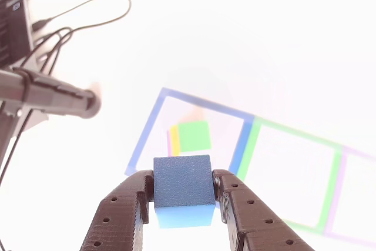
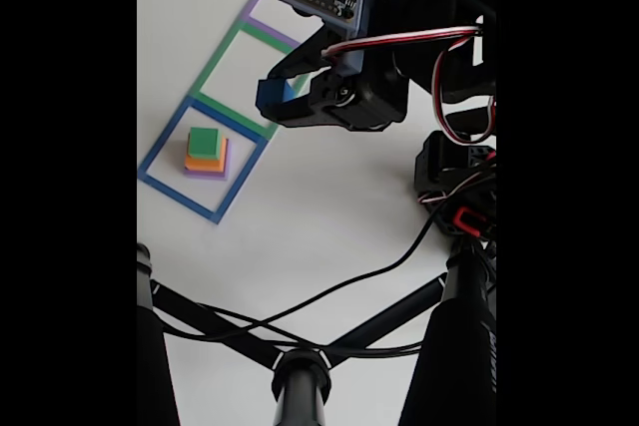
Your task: Tower of hanoi
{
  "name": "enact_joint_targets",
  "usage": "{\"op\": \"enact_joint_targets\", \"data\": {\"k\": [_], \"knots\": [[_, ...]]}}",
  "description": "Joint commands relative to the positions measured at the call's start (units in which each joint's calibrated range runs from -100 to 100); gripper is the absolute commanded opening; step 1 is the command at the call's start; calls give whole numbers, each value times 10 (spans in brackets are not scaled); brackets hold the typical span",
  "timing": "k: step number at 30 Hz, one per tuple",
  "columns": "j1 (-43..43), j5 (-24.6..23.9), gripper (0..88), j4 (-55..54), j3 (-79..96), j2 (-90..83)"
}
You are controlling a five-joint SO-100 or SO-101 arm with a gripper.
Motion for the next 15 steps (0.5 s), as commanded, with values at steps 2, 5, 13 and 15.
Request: {"op": "enact_joint_targets", "data": {"k": [2, 5, 13, 15], "knots": [[12, 59, 12, -125, 131, -32], [18, 85, 12, -223, 227, -39], [27, 85, 13, -558, 475, -17], [24, 85, 14, -610, 501, 2]]}}
